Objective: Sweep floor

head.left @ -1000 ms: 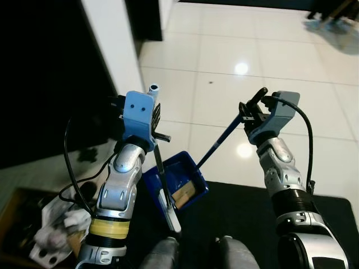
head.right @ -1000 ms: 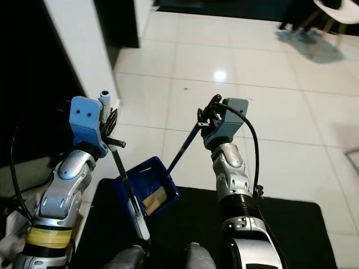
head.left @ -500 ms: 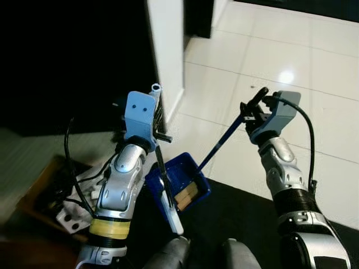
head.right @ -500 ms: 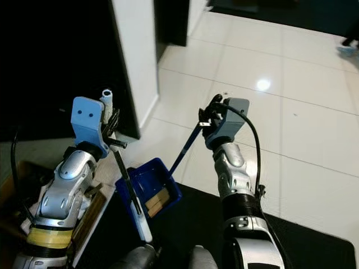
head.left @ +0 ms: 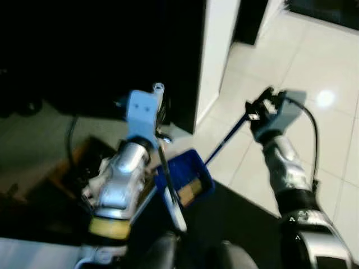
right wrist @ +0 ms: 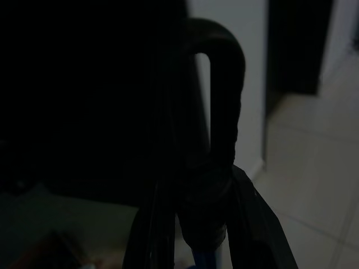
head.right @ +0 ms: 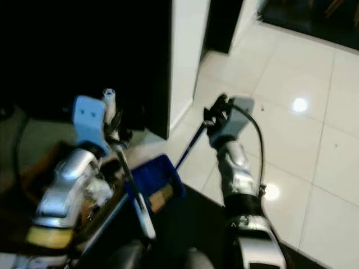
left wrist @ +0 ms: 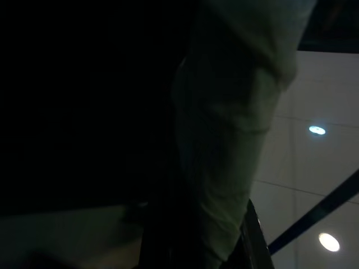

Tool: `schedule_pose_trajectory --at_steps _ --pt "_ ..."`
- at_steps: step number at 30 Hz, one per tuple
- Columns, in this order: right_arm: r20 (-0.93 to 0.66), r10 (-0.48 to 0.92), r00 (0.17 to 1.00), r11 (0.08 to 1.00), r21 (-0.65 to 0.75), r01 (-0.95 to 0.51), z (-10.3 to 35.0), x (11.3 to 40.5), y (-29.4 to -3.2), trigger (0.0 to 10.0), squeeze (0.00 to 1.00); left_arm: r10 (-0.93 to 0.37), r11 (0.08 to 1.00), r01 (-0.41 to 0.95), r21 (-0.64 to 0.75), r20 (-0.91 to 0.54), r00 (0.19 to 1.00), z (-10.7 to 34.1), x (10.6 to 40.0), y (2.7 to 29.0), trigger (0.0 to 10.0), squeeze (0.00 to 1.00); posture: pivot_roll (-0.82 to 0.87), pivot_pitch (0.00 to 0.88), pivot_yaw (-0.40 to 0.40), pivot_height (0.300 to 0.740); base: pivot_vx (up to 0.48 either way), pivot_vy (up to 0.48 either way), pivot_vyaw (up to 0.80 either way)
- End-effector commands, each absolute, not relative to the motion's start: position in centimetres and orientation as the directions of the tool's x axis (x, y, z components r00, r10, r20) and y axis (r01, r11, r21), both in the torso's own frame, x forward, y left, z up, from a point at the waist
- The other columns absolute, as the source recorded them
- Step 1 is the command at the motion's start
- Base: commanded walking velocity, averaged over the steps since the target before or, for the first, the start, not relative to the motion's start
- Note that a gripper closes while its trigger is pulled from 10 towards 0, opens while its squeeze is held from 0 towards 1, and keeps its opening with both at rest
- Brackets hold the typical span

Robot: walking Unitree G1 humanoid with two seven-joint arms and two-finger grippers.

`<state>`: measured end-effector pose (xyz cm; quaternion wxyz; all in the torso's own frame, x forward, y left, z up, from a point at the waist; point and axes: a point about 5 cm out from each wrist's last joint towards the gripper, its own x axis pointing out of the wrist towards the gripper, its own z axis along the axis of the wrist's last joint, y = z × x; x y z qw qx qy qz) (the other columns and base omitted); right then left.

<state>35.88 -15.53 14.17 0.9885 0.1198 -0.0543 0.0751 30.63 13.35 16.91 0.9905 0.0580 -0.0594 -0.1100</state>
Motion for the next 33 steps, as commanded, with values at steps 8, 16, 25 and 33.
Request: schedule_pose_trajectory --at_steps 8,16,25,33 --pt "0.135 0.135 0.982 0.93 0.324 -0.172 14.0 35.8 -15.1 10.0 0.0 -0.247 0.965 0.234 0.12 0.104 0.963 16.8 30.5 12.9 10.0 0.0 0.04 0.101 -0.014 0.74 0.0 0.0 0.44" --pt "0.135 0.114 0.984 0.935 0.321 -0.153 13.9 35.7 -15.5 10.0 0.0 -0.265 0.96 0.254 0.115 0.094 0.96 16.7 30.4 12.6 10.0 0.0 0.04 0.104 -0.011 0.74 0.0 0.0 0.0" --pt "0.121 0.078 0.99 0.941 0.318 -0.113 13.7 35.6 -16.1 10.0 0.0 -0.269 0.958 0.258 0.122 0.083 0.96 16.5 30.4 12.6 10.0 0.0 0.03 0.107 -0.008 0.74 0.0 0.0 0.0" --pt "0.138 -0.04 0.99 0.962 0.273 0.0 15.0 36.0 -20.7 10.0 0.0 -0.258 0.963 0.248 0.102 0.104 0.96 17.5 30.9 13.2 10.0 0.0 0.03 0.11 -0.004 0.74 0.0 0.0 0.0"
